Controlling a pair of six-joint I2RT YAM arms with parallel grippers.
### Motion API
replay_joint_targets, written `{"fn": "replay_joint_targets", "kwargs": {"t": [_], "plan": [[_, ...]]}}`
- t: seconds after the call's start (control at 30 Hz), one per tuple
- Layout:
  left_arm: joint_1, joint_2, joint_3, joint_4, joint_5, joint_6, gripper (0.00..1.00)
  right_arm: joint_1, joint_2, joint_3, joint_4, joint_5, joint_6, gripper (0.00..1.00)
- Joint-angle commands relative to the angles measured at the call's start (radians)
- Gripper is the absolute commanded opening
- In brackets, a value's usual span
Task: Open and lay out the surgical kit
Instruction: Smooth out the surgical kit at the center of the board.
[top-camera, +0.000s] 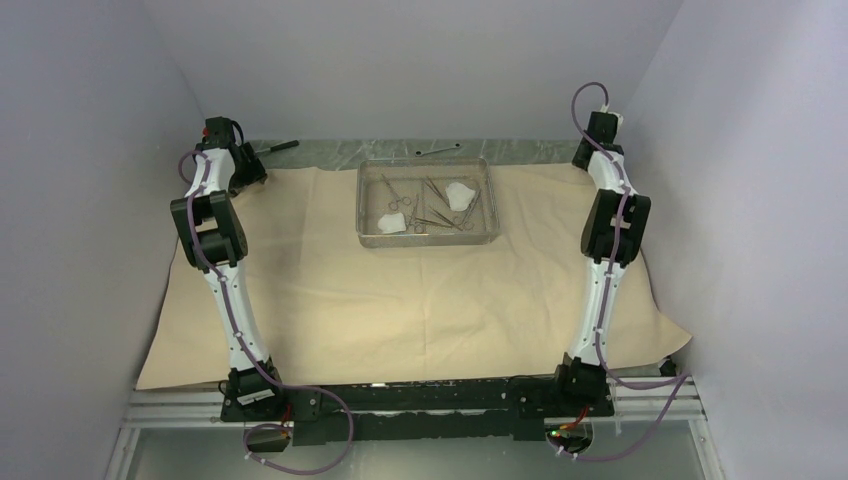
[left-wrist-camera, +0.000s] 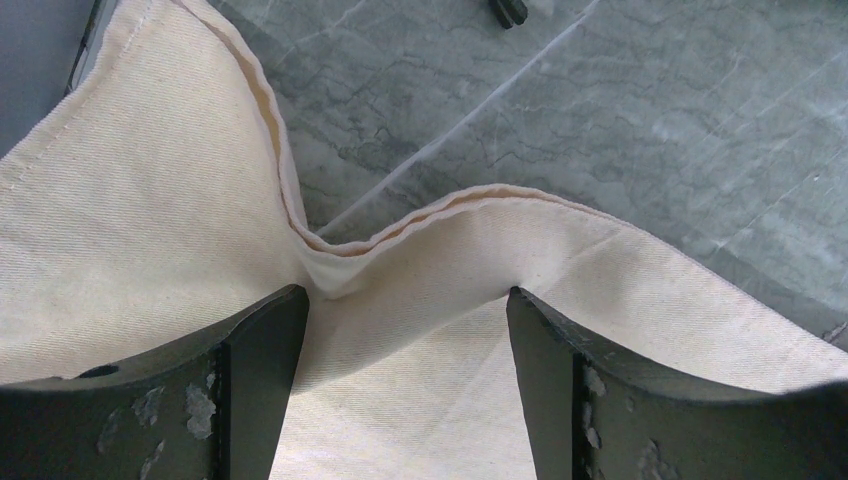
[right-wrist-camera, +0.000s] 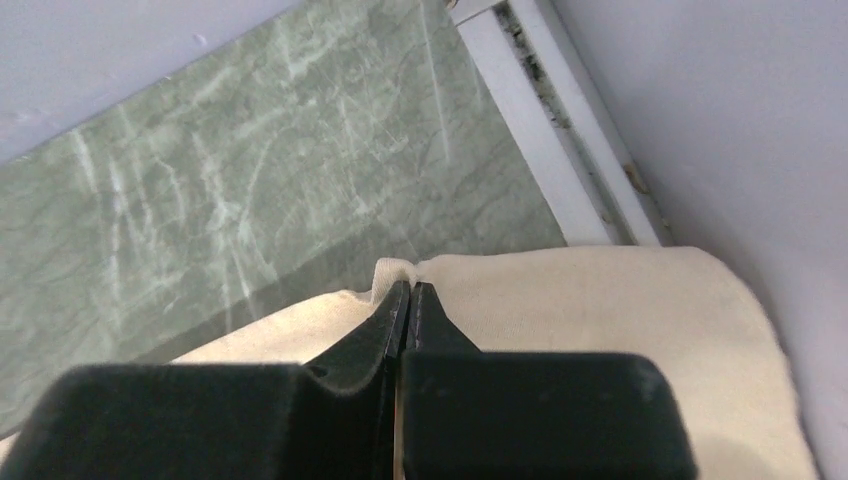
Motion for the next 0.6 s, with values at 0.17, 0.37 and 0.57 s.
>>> {"fn": "replay_joint_targets", "kwargs": {"t": [0.17, 0.37, 0.57], "plan": [[-0.008, 0.004, -0.024, -0.076, 0.050, 0.003, 0.79, 0.073, -0.307, -0.218, 0.288, 0.278, -0.072, 0.00], [-0.008, -0.002, -0.037, -0.067, 0.059, 0.004, 0.79, 0.109, -0.358, -0.367, 0.444, 0.443, -0.133, 0.58], [-0.008, -0.005, -0.038, -0.072, 0.058, 0.007, 0.79, 0.101, -0.230, -0.165, 0.168, 0.369, -0.071, 0.79]]}}
